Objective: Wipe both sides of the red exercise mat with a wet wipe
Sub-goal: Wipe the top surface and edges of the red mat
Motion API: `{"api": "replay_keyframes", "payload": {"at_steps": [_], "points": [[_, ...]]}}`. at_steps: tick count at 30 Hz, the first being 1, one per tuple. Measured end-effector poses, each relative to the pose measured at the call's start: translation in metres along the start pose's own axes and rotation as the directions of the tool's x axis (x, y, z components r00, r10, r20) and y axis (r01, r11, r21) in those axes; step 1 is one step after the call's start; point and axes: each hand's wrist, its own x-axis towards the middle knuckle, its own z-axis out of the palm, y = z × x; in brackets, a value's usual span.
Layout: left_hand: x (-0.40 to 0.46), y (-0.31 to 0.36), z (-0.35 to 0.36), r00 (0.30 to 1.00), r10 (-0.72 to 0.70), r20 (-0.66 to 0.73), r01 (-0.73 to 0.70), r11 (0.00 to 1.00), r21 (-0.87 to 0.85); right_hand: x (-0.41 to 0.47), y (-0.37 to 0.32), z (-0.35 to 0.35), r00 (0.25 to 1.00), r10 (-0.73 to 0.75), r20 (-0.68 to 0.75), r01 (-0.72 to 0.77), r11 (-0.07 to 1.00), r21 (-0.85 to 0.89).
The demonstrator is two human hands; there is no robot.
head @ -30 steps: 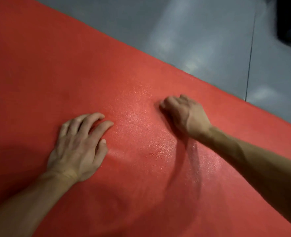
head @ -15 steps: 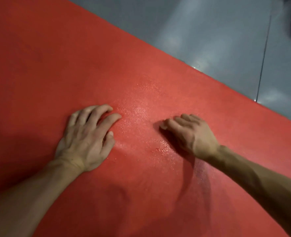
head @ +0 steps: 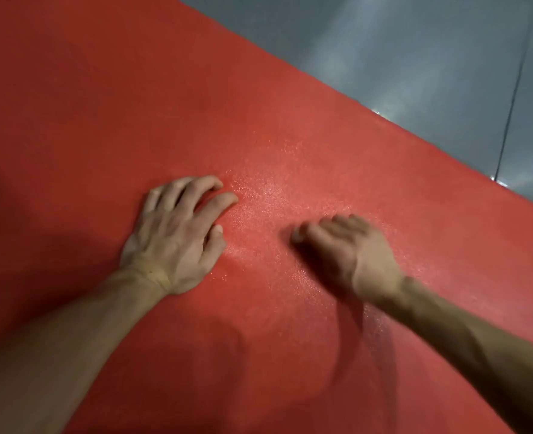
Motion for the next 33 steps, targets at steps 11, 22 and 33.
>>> {"api": "replay_keyframes", "payload": {"at_steps": [11, 22, 33], "points": [[0.000, 0.002, -0.002, 1.000, -0.010, -0.005, 0.010, 1.000, -0.006, -0.036, -0.057, 0.008, 0.958, -0.271, 0.090, 0.266, 0.962, 0.070], [0.000, 0.001, -0.001, 1.000, -0.016, 0.004, 0.016, 1.000, -0.004, 0.043, 0.018, -0.006, 0.975, 0.202, -0.090, -0.202, 0.979, 0.015], [0.001, 0.001, 0.000, 1.000, -0.017, -0.004, 0.017, 1.000, 0.003, 0.109, 0.102, -0.025, 0.868, 0.460, -0.188, -0.483, 0.870, -0.097]]}}
